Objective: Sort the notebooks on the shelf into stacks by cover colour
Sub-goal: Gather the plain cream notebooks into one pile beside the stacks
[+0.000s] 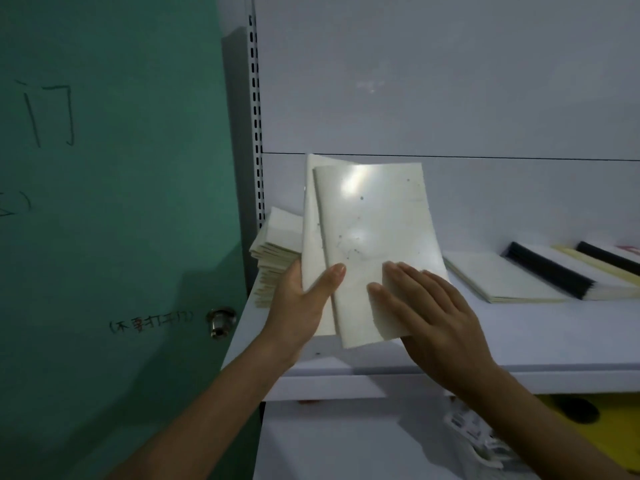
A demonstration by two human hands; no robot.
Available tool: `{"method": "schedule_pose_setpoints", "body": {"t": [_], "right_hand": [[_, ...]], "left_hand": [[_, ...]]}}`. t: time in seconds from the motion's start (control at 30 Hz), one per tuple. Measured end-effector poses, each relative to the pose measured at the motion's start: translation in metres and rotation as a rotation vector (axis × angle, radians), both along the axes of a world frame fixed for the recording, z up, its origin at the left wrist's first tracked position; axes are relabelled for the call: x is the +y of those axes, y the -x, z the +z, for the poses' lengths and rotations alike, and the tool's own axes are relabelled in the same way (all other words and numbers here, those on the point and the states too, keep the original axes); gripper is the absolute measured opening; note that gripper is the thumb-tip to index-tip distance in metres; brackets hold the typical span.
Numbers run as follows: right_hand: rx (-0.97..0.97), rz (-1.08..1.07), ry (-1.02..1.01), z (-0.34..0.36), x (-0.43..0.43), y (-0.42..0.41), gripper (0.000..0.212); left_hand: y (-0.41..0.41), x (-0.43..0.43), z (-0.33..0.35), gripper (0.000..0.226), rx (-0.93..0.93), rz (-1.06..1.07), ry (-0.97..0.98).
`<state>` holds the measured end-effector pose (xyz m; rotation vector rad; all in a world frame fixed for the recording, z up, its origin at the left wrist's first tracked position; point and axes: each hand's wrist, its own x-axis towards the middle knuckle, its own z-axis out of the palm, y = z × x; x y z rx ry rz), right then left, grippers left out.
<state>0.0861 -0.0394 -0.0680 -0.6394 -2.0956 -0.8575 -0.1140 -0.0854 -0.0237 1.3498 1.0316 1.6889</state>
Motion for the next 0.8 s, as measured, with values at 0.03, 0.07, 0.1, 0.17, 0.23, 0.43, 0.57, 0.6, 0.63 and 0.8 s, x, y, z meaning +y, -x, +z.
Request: {"method": "schedule_pose_setpoints", "body": {"t": [0.03, 0.07, 0.1, 0.17, 0.23, 0.43, 0.57, 0.6, 0.63, 0.8], "right_hand": [[-0.012, -0.015, 0.045, 0.001, 0.001, -0.007, 0.055], [-0.022, -0.029, 0.093, 0.002, 0.001, -0.016, 0.059], [-0.018, -0.039, 0.144, 0.004, 0.000, -0.024, 0.063], [0.056, -0.044, 0.277, 0.006, 0.000, -0.043, 0.074], [0.227, -0.025, 0.438, 0.007, 0.000, -0.060, 0.082], [0.913, 0.137, 1.125, 0.016, 0.007, -0.098, 0.085], [1.117, 0.263, 1.286, 0.026, 0.019, -0.130, 0.052], [1.154, 0.268, 1.292, 0.028, 0.024, -0.139, 0.045], [1.178, 0.263, 1.290, 0.030, 0.028, -0.148, 0.038], [1.200, 0.242, 1.277, 0.041, 0.051, -0.202, 0.030]], "left_hand": [[-0.004, 0.004, 0.001, 0.026, 0.024, 0.012, -0.017], [-0.008, 0.008, 0.002, 0.023, 0.039, 0.018, -0.034], [-0.012, 0.011, 0.002, 0.021, 0.043, 0.016, -0.045], [-0.021, 0.019, 0.001, 0.018, 0.045, 0.002, -0.051], [-0.031, 0.027, -0.002, 0.017, 0.051, -0.009, -0.040], [-0.079, 0.054, -0.009, 0.021, 0.011, -0.104, 0.026], [-0.119, 0.073, -0.009, 0.034, -0.012, -0.137, 0.068], [-0.130, 0.078, -0.007, 0.029, -0.026, -0.141, 0.078], [-0.142, 0.083, -0.005, 0.022, -0.041, -0.143, 0.090], [-0.207, 0.108, 0.008, 0.008, -0.100, -0.154, 0.167]]}}
